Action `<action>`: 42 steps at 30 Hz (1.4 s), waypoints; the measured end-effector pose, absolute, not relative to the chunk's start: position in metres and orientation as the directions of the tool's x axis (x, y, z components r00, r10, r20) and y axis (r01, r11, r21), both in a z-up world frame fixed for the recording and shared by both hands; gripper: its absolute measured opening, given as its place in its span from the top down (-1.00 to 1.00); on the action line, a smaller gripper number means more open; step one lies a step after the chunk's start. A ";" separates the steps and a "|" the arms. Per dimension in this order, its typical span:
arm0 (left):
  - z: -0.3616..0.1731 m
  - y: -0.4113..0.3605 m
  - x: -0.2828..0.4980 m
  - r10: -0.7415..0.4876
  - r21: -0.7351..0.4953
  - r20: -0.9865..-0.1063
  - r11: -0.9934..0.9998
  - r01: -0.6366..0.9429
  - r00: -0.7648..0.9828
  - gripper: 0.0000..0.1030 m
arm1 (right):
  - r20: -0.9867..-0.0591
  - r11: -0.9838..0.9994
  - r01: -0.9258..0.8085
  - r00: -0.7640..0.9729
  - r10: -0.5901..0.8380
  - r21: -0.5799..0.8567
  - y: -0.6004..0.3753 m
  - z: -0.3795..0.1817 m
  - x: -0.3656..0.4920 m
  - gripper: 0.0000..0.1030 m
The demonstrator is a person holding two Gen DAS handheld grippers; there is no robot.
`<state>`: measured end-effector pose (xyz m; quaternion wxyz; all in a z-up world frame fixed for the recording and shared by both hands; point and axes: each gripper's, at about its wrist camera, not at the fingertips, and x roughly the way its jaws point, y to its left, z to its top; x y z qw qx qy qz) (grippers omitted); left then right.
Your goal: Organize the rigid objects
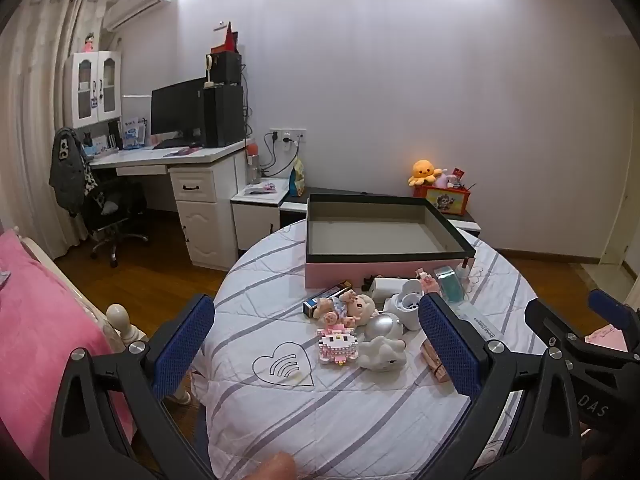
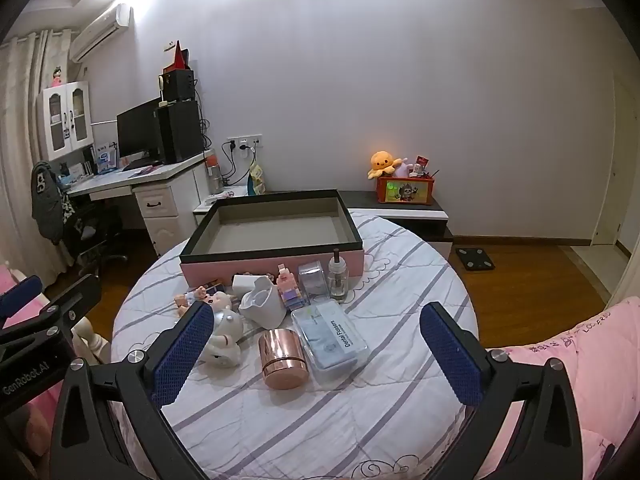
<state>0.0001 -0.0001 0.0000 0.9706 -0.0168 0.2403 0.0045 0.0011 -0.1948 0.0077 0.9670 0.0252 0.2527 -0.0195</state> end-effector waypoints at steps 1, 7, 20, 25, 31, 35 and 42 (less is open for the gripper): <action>0.000 0.000 0.000 -0.002 -0.032 -0.466 0.999 -0.015 0.885 -1.00 | -0.492 0.998 0.050 0.870 -0.024 0.039 -0.195 0.007 0.001 -1.00; 0.000 0.003 0.002 0.000 -0.038 -0.460 0.999 -0.020 0.888 -1.00 | -0.485 0.998 0.042 0.874 -0.019 0.037 -0.194 0.007 0.001 -1.00; 0.004 0.005 -0.009 -0.002 -0.051 -0.437 0.998 -0.023 0.899 -1.00 | -0.460 0.999 0.038 0.887 -0.029 0.011 -0.187 0.013 -0.003 -1.00; 0.006 0.006 -0.009 -0.010 -0.056 -0.440 0.998 -0.017 0.898 -1.00 | -0.452 0.999 0.047 0.891 -0.038 0.009 -0.190 0.015 -0.004 -1.00; 0.007 0.006 -0.008 -0.016 -0.059 -0.442 0.998 -0.012 0.897 -1.00 | -0.454 0.999 0.046 0.890 -0.038 0.008 -0.190 0.013 -0.003 -1.00; 0.006 0.005 -0.008 -0.016 -0.058 -0.442 0.998 -0.010 0.897 -1.00 | -0.453 0.999 0.047 0.891 -0.039 0.007 -0.189 0.013 -0.004 -1.00; 0.007 0.006 -0.008 -0.016 -0.058 -0.442 0.998 -0.011 0.897 -1.00 | -0.450 0.999 0.049 0.892 -0.040 0.006 -0.189 0.013 -0.004 -1.00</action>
